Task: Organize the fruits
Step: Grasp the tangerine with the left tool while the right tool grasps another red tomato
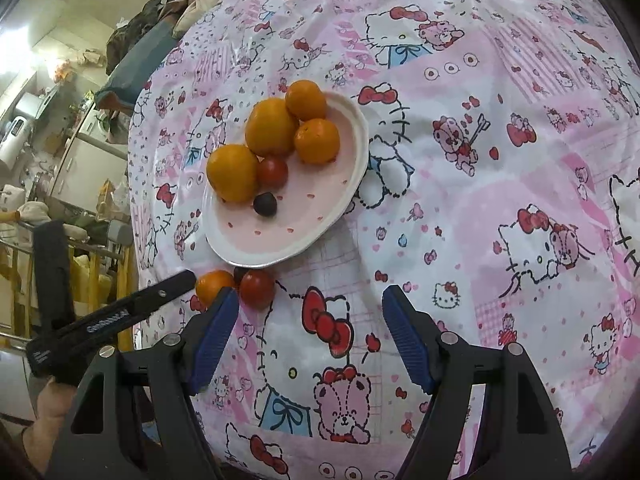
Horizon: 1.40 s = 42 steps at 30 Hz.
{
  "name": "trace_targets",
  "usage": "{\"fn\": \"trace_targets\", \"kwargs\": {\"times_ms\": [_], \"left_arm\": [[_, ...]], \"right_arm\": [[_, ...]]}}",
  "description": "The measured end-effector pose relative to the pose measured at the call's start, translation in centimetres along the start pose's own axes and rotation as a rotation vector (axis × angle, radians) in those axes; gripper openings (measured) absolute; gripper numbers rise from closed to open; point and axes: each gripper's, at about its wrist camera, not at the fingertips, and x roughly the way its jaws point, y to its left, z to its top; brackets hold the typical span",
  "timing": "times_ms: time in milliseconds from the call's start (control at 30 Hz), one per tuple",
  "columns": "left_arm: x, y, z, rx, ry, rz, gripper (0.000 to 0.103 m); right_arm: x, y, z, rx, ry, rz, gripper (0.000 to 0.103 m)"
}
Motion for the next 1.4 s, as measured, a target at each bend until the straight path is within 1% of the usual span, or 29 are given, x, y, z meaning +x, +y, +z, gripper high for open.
{"fn": "trace_targets", "kwargs": {"times_ms": [133, 200, 233, 300, 367, 533, 600, 700, 767, 833, 900, 1000, 1133, 1167, 1233, 1267, 1367, 1400], "left_arm": [[1.5, -0.7, -0.3, -0.002, 0.051, -0.014, 0.074], [2.2, -1.0, -0.6, 0.005, 0.071, -0.021, 0.063], [2.4, -1.1, -0.6, 0.005, 0.079, -0.022, 0.054], [2.7, -1.2, -0.6, 0.004, 0.088, -0.044, 0.046], [2.6, -1.5, -0.5, 0.014, 0.076, -0.052, 0.040], [1.9, -1.5, -0.5, 0.031, 0.068, -0.056, 0.038], [1.0, -1.0, -0.6, 0.023, 0.057, -0.060, 0.038], [-0.8, -0.1, -0.4, 0.002, 0.024, -0.072, 0.038], [-1.7, 0.8, -0.2, -0.031, 0.003, -0.085, 0.038], [-2.5, 1.7, 0.0, -0.060, -0.017, -0.080, 0.038], [-3.0, 2.5, 0.3, -0.084, -0.035, -0.073, 0.038], [-3.7, 3.4, 0.6, -0.106, -0.049, -0.086, 0.038], [-4.3, 3.6, 0.4, -0.083, -0.065, -0.075, 0.038], [-4.4, 3.5, 0.4, -0.073, -0.069, -0.068, 0.038], [-4.6, 3.5, 0.3, -0.063, -0.076, -0.061, 0.038], [-4.7, 3.5, 0.3, -0.057, -0.078, -0.055, 0.038], [-4.5, 3.3, 0.3, -0.044, -0.074, -0.038, 0.038], [-4.4, 3.3, 0.3, -0.044, -0.072, -0.036, 0.038]], "right_arm": [[0.0, -0.2, 0.1, 0.015, 0.005, 0.009, 0.077], [0.0, -0.1, 0.2, 0.008, 0.004, 0.006, 0.077], [0.0, -0.1, 0.2, 0.008, 0.004, 0.007, 0.077], [0.1, -0.1, 0.3, 0.011, 0.007, 0.011, 0.077], [0.2, -0.1, 0.4, 0.009, 0.009, 0.015, 0.077], [0.5, 0.3, 0.5, -0.001, 0.014, 0.022, 0.077], [0.5, 0.5, 0.5, 0.001, 0.016, 0.035, 0.077], [1.2, 0.7, 0.4, 0.020, 0.044, 0.089, 0.077], [2.2, 1.1, 0.3, 0.026, 0.081, 0.122, 0.076], [3.2, 1.5, 0.2, 0.025, 0.107, 0.142, 0.073], [4.5, 2.1, 0.2, 0.020, 0.136, 0.142, 0.064], [6.4, 3.5, 0.3, -0.011, 0.171, 0.116, 0.055], [8.4, 5.2, 0.1, -0.073, 0.198, 0.082, 0.049], [8.8, 5.5, 0.0, -0.092, 0.205, 0.071, 0.045], [9.2, 5.8, -0.1, -0.117, 0.191, 0.042, 0.045], [9.5, 5.7, -0.1, -0.115, 0.193, 0.034, 0.043], [9.9, 5.3, 0.1, -0.108, 0.198, 0.023, 0.034], [9.8, 5.2, 0.1, -0.111, 0.198, 0.024, 0.034]]}}
